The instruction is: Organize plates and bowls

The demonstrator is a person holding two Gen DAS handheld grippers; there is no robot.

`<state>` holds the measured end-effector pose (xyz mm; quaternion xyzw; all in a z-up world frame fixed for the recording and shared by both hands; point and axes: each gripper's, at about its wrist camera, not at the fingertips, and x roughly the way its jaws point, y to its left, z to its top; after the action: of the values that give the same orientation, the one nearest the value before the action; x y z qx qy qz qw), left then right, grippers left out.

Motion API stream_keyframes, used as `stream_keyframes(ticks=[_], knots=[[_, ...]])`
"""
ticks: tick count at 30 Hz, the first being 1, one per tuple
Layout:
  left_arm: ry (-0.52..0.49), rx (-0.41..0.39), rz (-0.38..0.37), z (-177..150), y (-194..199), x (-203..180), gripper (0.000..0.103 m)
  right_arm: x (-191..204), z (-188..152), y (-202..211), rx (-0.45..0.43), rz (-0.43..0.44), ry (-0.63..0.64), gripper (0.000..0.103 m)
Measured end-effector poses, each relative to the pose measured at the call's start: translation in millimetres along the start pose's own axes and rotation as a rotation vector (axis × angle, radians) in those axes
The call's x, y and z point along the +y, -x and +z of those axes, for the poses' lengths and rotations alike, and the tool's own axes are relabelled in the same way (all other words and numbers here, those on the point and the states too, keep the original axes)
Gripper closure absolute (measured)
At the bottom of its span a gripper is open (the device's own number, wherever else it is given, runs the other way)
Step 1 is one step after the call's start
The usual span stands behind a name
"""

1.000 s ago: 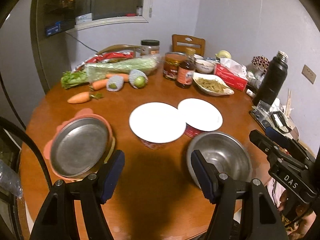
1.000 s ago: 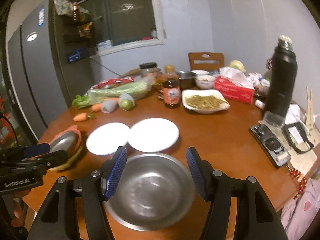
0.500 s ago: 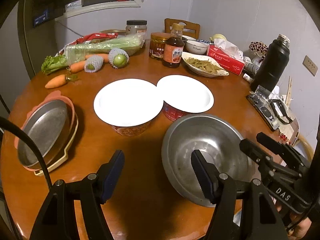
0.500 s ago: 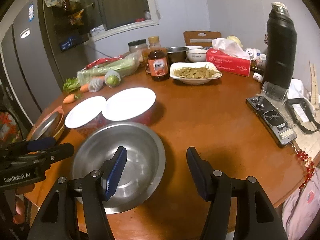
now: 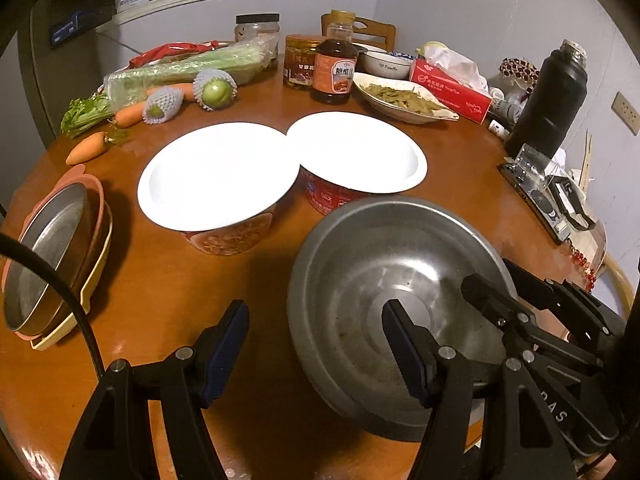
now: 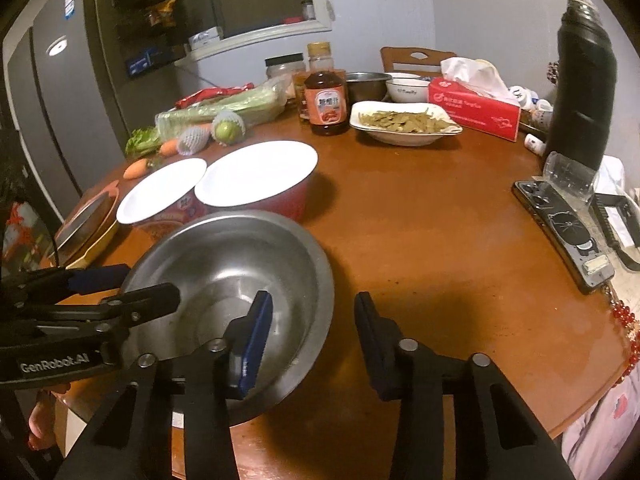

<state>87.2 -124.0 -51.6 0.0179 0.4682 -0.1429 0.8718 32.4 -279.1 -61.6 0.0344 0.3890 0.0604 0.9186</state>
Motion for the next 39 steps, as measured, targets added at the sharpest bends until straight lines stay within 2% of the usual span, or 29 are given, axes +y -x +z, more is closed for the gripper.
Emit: stream_keyframes(ticks=[5, 10, 17, 22, 30, 39], knots=[[-0.016, 0.009, -0.02, -1, -5, -6, 0.036, 3, -2, -3, 0.008, 0.013, 0.016, 0.065], [-0.026, 0.005, -0.047, -2, -4, -11, 0.047, 7, -2, -3, 0.009, 0.014, 0.038, 0.068], [-0.011, -0.005, -0.04, -2, 4, -4, 0.048, 13, 1, 2, 0.003, 0.009, 0.059, 0.069], [0.014, -0.033, -0.017, -8, 20, 14, 0.048, 28, 3, 7, -0.003, 0.027, 0.084, 0.069], [0.077, -0.038, 0.03, -29, 38, 56, 0.048, 74, 2, 8, 0.006, 0.092, 0.146, 0.069], [0.127, -0.044, 0.044, -42, 45, 88, 0.048, 116, -3, 1, 0.034, 0.135, 0.197, 0.069]])
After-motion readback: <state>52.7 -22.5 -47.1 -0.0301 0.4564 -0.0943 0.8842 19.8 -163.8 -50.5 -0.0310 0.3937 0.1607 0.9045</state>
